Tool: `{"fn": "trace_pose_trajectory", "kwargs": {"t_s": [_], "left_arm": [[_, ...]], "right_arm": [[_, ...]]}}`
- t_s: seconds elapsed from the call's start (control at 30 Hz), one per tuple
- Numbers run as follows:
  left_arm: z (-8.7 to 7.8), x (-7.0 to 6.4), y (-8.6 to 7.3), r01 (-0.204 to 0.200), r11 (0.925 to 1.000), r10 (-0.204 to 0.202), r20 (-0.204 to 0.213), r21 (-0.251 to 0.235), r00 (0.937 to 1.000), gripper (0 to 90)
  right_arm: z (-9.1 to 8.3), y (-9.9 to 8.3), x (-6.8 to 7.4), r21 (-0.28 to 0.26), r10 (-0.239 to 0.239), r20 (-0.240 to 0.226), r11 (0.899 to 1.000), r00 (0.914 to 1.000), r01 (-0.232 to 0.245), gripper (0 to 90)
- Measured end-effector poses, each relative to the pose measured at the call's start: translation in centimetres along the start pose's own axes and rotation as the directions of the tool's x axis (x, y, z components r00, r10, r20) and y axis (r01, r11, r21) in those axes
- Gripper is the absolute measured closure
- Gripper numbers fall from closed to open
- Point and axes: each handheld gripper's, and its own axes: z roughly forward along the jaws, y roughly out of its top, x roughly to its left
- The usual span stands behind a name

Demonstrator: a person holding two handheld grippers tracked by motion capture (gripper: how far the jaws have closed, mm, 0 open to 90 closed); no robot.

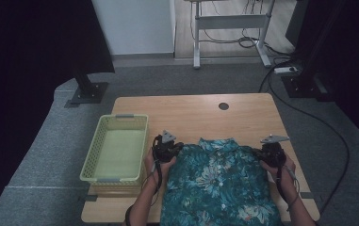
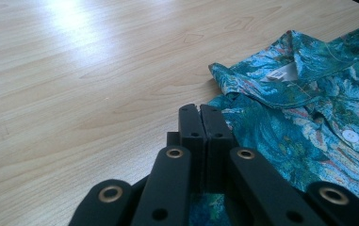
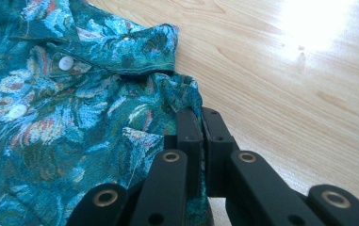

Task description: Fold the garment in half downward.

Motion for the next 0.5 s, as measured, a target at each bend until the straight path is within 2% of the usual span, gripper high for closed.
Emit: {"fn": "trace_pose_trajectory", "kwargs": {"t_s": [0.23,0.33,0.5], "left_arm": [[-0.17,0.01,0.18,0.001,0.9999,-0.001,-0.004,-0.011,1.0,89.1],[-0.28,-0.09,0.29,0.007,0.9998,-0.007,0.01,-0.018,0.9999,89.2],[-0.43,-0.47,0.67,-0.015,0.9997,0.015,0.005,-0.019,0.9999,89.3]], "right_arm": [[-0.23,0.54,0.33,-0.009,-0.008,0.004,1.0,1.0,0.008,86.5],[-0.22,0.58,0.43,-0.011,-0.009,0.001,1.0,1.0,0.009,86.5],[-0.31,0.51,0.32,-0.019,-0.001,0.004,1.0,1.0,0.001,86.5]]}}
